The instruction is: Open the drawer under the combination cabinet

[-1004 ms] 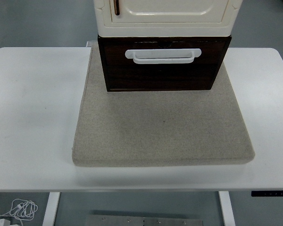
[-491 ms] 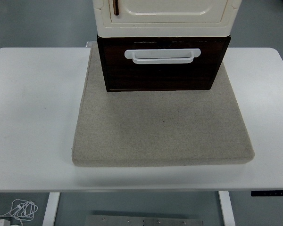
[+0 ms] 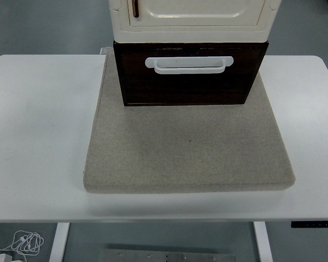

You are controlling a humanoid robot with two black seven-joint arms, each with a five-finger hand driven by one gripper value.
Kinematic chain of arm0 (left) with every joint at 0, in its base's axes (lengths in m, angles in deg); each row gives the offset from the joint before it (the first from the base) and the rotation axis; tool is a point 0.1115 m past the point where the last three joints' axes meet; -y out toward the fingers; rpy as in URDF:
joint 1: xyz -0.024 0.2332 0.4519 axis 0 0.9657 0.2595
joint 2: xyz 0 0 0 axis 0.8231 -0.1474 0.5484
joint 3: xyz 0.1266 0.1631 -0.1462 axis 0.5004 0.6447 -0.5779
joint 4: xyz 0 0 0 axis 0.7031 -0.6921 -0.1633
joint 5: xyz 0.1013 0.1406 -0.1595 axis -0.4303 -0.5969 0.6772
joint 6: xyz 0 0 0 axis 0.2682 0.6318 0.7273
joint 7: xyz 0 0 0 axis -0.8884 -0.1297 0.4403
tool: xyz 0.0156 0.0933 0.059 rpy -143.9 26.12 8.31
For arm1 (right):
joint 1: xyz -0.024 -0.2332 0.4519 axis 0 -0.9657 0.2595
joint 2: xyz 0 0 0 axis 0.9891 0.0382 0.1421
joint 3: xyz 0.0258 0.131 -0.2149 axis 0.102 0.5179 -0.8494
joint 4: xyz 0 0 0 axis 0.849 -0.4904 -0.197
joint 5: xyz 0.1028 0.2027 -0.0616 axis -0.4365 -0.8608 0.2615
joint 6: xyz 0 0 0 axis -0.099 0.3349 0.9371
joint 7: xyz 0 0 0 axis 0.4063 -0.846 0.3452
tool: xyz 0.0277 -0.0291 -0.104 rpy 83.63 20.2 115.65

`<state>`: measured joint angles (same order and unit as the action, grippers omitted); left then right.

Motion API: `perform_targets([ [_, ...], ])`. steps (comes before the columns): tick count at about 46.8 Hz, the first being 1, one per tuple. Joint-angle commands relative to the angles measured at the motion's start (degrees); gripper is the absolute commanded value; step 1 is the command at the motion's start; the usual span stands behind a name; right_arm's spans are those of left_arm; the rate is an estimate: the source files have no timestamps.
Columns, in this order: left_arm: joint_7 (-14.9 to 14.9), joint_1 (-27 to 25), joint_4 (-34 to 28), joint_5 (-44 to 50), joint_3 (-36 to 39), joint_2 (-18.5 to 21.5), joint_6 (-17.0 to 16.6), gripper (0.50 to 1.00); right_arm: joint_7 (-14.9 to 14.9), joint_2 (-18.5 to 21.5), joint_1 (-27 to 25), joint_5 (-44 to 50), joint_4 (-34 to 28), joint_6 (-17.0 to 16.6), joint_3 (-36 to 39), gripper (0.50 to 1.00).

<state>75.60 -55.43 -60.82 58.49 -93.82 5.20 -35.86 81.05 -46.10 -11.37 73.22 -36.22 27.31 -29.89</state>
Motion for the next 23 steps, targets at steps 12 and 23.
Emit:
perform_targets([
  [12, -0.6, -0.9, -10.1, -5.5, 10.1, 0.0, -1.0, 1.0, 0.0, 0.0, 0.0, 0.0, 0.0, 0.0, 0.0, 0.926],
  [23, -6.3, -2.2, -15.9, -8.2, 17.7, 1.0, -1.1, 1.0, 0.0, 0.0, 0.0, 0.0, 0.0, 0.0, 0.0, 0.926],
])
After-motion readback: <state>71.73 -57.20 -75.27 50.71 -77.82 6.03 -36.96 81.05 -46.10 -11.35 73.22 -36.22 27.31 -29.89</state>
